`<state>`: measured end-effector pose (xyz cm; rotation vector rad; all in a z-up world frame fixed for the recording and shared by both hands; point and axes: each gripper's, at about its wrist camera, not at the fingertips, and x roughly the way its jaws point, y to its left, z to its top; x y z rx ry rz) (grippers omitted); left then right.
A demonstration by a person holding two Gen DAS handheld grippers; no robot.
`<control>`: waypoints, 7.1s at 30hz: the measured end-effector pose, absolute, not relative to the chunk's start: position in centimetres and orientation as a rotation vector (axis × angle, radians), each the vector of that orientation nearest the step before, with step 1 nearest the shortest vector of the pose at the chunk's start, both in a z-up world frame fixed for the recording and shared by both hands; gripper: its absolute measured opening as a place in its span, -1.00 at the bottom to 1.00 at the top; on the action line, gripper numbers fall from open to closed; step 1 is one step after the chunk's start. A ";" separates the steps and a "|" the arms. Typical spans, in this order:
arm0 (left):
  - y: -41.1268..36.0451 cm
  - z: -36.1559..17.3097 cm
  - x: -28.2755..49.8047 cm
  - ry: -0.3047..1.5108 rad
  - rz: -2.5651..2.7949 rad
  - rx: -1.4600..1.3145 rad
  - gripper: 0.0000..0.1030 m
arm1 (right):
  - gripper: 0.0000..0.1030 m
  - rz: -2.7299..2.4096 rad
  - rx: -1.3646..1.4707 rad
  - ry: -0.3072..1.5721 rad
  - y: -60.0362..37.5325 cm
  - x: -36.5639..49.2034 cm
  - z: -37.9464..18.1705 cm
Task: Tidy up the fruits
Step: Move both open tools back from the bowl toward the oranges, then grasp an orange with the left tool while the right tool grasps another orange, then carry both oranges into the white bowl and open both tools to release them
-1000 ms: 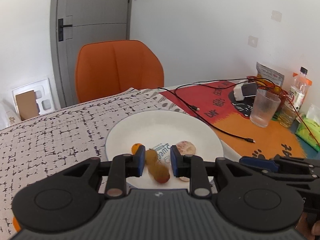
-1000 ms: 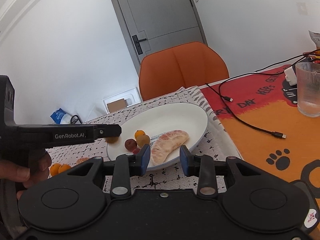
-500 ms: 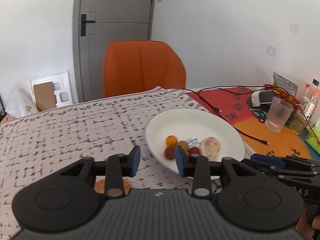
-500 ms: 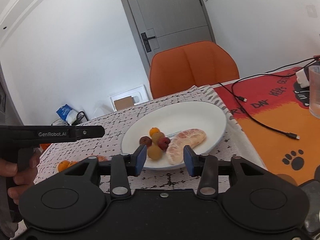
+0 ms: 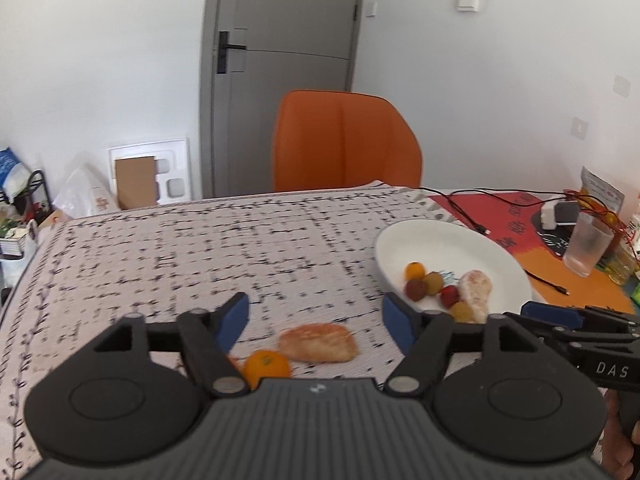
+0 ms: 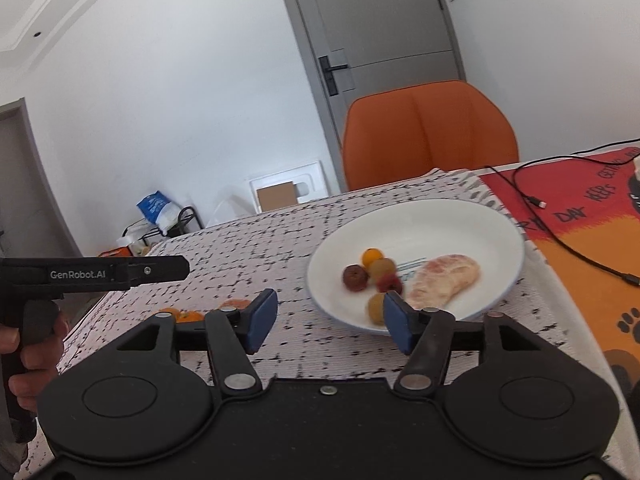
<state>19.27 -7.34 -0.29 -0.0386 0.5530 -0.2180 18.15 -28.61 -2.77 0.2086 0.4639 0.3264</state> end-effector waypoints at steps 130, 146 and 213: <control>-3.7 -2.7 17.4 0.537 -0.203 -0.125 -0.57 | -0.35 0.401 0.101 0.488 -24.7 19.6 -3.0; -9.4 -1.6 19.6 0.526 -0.318 -0.069 -0.57 | -0.35 0.285 0.164 0.465 -29.8 19.6 -3.4; -13.5 -0.1 21.3 0.529 -0.297 0.020 0.67 | 0.46 0.226 0.257 0.433 -33.6 17.9 -4.0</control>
